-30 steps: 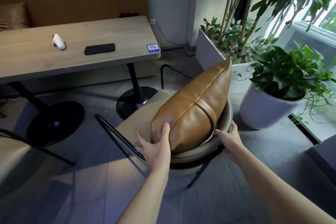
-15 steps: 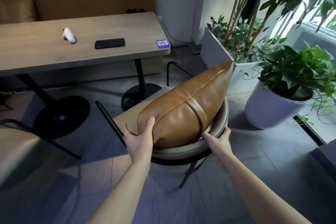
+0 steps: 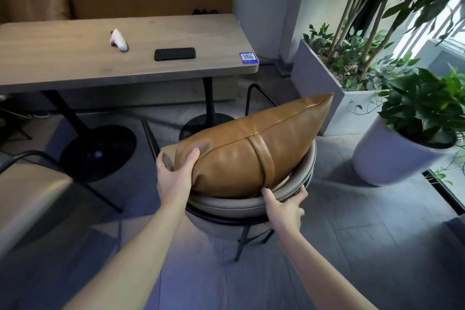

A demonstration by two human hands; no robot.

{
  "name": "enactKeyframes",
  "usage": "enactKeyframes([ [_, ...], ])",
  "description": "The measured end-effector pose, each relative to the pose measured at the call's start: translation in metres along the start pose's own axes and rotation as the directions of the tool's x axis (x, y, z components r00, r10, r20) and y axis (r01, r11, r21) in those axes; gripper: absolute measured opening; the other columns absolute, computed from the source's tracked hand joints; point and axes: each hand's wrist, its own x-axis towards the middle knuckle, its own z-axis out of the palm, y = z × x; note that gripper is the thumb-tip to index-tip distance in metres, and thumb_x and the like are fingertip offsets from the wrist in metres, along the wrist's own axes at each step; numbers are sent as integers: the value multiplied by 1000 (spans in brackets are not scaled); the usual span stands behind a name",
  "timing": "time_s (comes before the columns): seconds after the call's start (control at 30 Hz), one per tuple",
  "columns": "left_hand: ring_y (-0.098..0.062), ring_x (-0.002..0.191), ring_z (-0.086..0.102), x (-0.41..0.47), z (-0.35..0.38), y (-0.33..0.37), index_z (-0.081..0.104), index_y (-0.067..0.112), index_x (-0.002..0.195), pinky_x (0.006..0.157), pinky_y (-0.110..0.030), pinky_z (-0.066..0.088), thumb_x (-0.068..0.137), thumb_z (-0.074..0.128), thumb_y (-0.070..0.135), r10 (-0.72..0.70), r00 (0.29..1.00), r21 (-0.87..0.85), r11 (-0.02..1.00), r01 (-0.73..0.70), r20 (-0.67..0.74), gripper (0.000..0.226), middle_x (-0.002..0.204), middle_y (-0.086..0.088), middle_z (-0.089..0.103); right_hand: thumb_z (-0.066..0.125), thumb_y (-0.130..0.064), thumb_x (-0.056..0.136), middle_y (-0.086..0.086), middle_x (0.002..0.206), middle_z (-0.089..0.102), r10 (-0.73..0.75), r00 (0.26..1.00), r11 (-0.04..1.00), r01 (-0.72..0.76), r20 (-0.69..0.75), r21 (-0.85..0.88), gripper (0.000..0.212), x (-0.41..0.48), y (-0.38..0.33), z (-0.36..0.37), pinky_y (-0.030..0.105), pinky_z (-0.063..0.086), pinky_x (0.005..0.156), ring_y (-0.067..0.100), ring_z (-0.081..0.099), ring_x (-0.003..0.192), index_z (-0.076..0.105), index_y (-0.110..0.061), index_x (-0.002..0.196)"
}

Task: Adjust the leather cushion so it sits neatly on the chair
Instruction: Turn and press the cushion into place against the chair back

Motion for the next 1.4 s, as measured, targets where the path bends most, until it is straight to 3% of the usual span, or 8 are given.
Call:
enactKeyframes([
  [0.27,-22,121,52,51,-26,15,35,36,150,104,-38,42,66,78,69,12,996,-27,1000,-10,84,99,147,1,47,74,-50,84,29,150,28,28,998,998,-32,60,57,108,-14,-19,50,43,45,90,39,54,92,-3,-33,159],
  [0.43,-23,123,51,45,-24,13,23,34,156,103,-38,41,68,79,67,-82,994,-129,987,92,77,109,152,-1,43,76,-57,79,11,159,35,-15,985,990,-9,170,142,110,-6,-6,42,50,43,108,35,49,132,-2,-44,155],
  [0.53,-29,129,52,26,-7,4,26,38,154,111,-52,39,41,78,85,-277,960,-287,917,276,40,133,151,1,47,80,-56,73,6,145,51,13,977,974,-61,213,217,100,3,-11,24,52,53,99,27,57,113,15,-46,148],
  [0.63,-32,130,51,24,4,8,34,28,153,112,-55,37,53,72,82,-370,929,-350,868,352,17,120,148,-1,50,85,-43,72,1,140,55,20,982,972,-63,188,227,101,13,-21,16,53,59,92,28,61,113,23,-43,153],
  [0.83,-33,129,51,48,5,19,42,21,147,113,-54,36,75,72,68,-364,931,-318,887,336,-30,90,145,-5,53,82,-60,55,-2,151,48,5,989,990,-26,148,136,123,15,-31,31,54,56,97,28,56,126,17,-42,158],
  [1.03,-30,120,58,91,3,38,47,22,145,109,-54,42,70,78,65,-319,947,-323,892,317,46,92,138,-4,60,85,-47,72,-2,158,38,13,981,993,-35,196,109,120,34,-56,60,38,63,75,28,58,120,8,-31,163],
  [1.2,-32,117,60,125,-1,48,48,20,144,105,-57,45,62,79,69,-313,949,-297,904,307,28,101,135,-5,62,75,-73,48,4,146,54,8,986,998,-19,168,63,141,36,-63,94,50,55,99,38,63,122,0,-35,161],
  [1.4,-34,111,64,157,-8,53,52,26,140,95,-59,51,39,79,79,-318,944,-242,912,331,92,117,130,-5,66,76,-66,70,8,158,39,-15,984,999,10,178,31,128,35,-72,112,51,53,102,38,61,122,-4,-28,162],
])
